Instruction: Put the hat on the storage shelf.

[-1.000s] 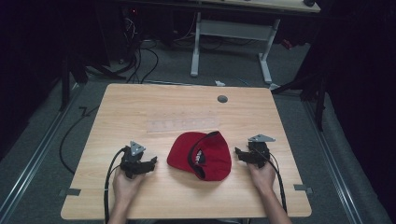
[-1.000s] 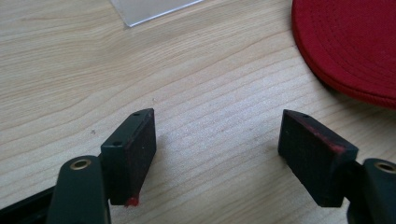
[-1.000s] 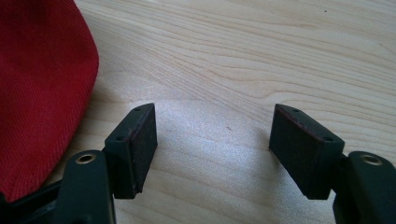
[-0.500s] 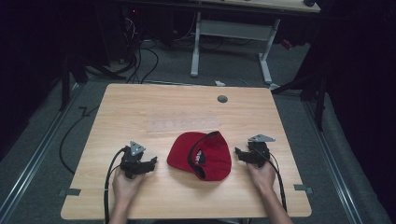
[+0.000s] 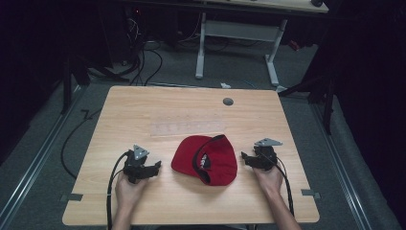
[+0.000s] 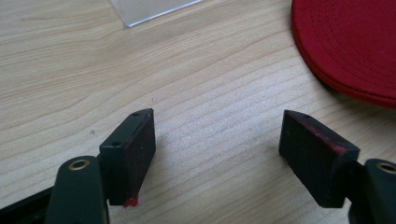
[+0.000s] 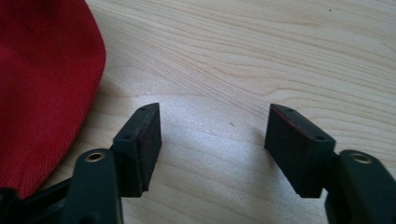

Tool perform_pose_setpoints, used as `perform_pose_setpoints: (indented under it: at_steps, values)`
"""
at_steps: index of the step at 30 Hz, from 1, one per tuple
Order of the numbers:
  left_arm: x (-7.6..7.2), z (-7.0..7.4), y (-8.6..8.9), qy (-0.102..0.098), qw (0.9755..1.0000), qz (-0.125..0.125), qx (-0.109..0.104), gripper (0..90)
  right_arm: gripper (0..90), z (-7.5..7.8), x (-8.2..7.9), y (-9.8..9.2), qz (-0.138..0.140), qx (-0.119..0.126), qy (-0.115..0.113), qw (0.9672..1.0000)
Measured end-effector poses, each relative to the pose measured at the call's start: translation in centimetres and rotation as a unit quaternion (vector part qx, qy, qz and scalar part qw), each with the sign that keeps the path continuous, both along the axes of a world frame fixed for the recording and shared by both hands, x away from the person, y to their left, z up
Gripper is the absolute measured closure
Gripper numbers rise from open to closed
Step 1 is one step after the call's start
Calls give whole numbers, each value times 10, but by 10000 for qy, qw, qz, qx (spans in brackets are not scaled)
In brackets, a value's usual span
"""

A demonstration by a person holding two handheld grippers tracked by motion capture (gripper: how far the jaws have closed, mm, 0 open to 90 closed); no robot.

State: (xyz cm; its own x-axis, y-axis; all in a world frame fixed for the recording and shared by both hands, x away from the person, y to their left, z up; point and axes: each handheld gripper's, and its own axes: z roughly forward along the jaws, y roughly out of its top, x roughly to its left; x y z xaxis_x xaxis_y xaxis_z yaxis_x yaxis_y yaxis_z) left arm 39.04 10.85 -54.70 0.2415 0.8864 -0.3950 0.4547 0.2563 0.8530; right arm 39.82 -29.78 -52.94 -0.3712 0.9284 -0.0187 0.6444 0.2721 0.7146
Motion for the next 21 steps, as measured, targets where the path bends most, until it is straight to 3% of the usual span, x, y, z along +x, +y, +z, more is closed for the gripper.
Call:
perform_pose_setpoints:
  at_steps: [4, 7, 21]
  values:
    - [0, 0, 0, 1, 10000, -1, 0, 273, 398, 2, -2, -2, -29, 125, 7, 9999]
    - [0, 0, 0, 2, 10000, -2, 1, 272, 405, 9, -5, -4, 7, 226, -112, 9997]
    - [0, 0, 0, 3, 10000, -3, 1, 272, 380, 34, -20, -1, 295, 579, -337, 9973]
